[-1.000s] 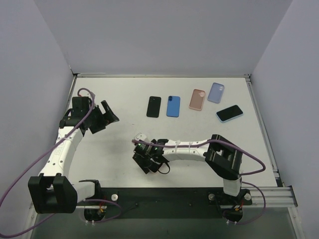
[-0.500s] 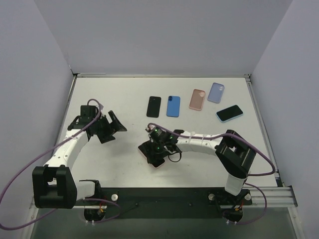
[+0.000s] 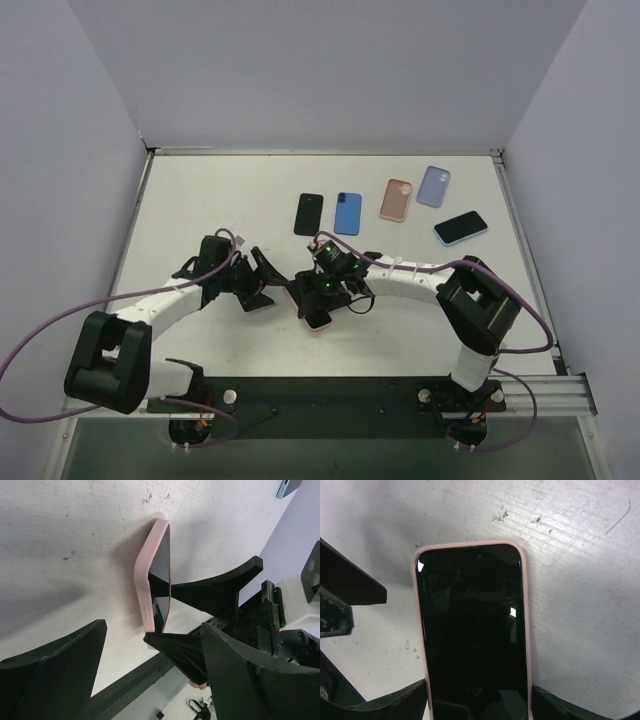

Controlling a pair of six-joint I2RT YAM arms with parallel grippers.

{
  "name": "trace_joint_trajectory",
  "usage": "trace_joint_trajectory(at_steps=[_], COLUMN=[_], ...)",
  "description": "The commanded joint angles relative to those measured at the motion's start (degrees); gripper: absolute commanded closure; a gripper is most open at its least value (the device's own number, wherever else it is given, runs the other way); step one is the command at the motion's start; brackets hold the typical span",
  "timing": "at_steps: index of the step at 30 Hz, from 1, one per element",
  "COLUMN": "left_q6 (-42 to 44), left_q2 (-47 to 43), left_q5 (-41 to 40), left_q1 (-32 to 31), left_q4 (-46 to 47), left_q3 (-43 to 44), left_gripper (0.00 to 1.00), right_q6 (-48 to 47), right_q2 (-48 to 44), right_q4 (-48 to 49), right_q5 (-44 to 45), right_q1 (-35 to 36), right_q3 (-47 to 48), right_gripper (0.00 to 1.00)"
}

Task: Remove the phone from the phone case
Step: Pick up the phone at the center of the board.

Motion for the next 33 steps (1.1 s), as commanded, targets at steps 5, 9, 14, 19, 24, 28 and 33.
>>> trace_joint_trajectory(at_steps=[5,9,14,19,24,28,33], left_q6=[-5.71,-8.96,-8.78,-9.23,-8.44,-4.93,-2.98], left_q2=[4.99,8.42,14.3,20.98,20.38,16.52,14.23], left_q5=[-0.48,-0.65,-1.63,-0.13,-0.31,-0.31,6.45], left_q1=[-3.85,-6.31,-7.28,-9.21,-9.39,-7.81,-3.51], left_q4=[5.87,12.71,14.65,18.09,16.25,13.35,18.49], left_q3=[0.03,-1.03,0.9,3.63,6.61,9.86,12.86], left_gripper=[0.19,0.24,0.32,0.53,1.0,1.0,1.0], right_q6=[3.18,3.89,4.59,4.68,3.63,1.43,-2.18], right_q2=[-0.45,-0.45,-1.41,-1.59,-3.25,-7.73,-17.13], right_q4=[3.5,5.35,7.19,7.29,5.8,1.84,-5.54], right_q5=[-1.57,-2.81,-4.21,-4.39,-4.91,-4.39,1.84], right_q1=[-1.02,-1.1,-1.1,-1.02,-1.72,-4.0,-6.64], right_q3=[-1.82,-1.47,-2.34,-2.52,-2.52,-1.64,0.9], right_gripper=[0.74,0.74,0.75,0.74,0.28,0.16,0.11])
